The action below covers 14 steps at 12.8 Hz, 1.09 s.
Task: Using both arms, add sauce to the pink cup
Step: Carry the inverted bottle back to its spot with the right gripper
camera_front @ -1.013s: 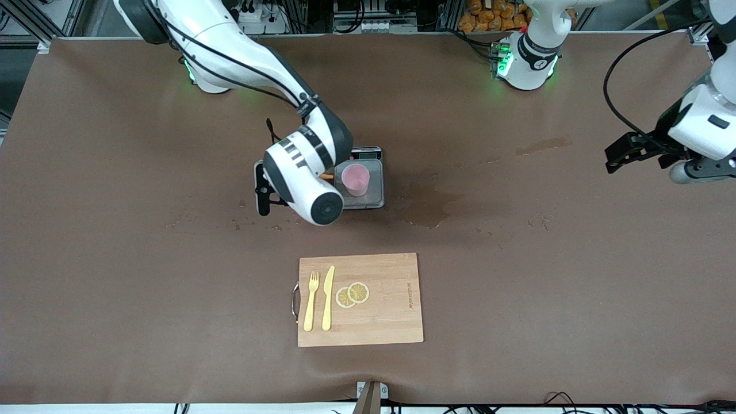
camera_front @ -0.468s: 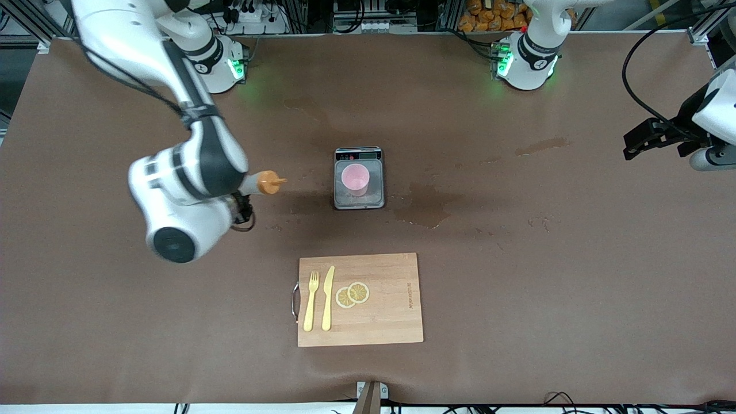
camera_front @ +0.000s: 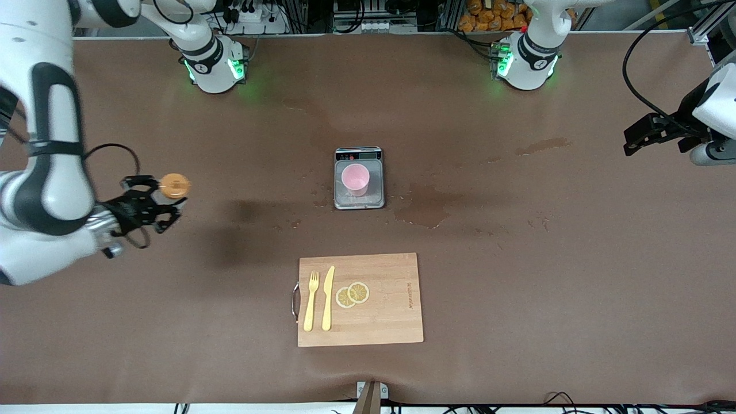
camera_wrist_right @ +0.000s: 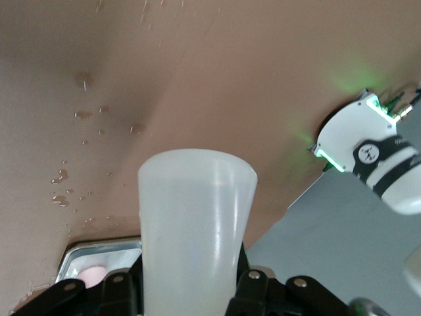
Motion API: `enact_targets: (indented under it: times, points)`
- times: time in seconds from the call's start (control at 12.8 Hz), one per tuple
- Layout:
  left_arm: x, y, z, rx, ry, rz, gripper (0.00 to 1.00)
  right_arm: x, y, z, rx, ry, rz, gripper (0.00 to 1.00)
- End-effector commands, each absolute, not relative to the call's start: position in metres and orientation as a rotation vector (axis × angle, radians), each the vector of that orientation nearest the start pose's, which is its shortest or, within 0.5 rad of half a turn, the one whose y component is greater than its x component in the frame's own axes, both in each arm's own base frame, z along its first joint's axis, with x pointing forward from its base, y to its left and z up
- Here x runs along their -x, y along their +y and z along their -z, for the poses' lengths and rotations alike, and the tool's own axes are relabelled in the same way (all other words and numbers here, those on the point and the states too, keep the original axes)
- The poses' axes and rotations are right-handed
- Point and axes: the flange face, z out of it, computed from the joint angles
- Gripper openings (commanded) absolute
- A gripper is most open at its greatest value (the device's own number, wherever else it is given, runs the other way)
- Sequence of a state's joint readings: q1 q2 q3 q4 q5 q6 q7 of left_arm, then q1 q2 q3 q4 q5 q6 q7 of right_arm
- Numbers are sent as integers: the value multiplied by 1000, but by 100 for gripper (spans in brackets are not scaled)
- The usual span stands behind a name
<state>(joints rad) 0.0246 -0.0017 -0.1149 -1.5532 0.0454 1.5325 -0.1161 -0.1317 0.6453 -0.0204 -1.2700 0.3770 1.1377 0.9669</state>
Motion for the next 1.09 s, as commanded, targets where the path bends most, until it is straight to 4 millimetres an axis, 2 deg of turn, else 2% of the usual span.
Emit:
enact_targets:
  times: [0.0,0.16,0.31,0.39,0.55,0.7,1.01]
  points:
    - [-538,-45,-635,3107,-18,-26,100,-629,-80,-341,2340,1335,-1309,48]
    - [-538,-46,-635,3096,-12,-25,100,-624,-121,-320,2272,1269,-1303,48]
    - [-538,-46,-634,3095,-12,-27,100,-612,-168,-277,2144,1158,-1298,48]
    - [-538,-46,-634,3095,-14,-27,100,-606,-184,-256,2115,1100,-1292,48]
    - [-537,-46,-635,3093,-12,-29,100,-596,-194,-211,2085,1019,-1312,50]
    - [-537,-46,-634,3092,-14,-34,100,-591,-206,-181,2052,1006,-1292,51]
    - [-537,-47,-630,3091,-12,-45,100,-588,-202,-158,2013,982,-1300,52]
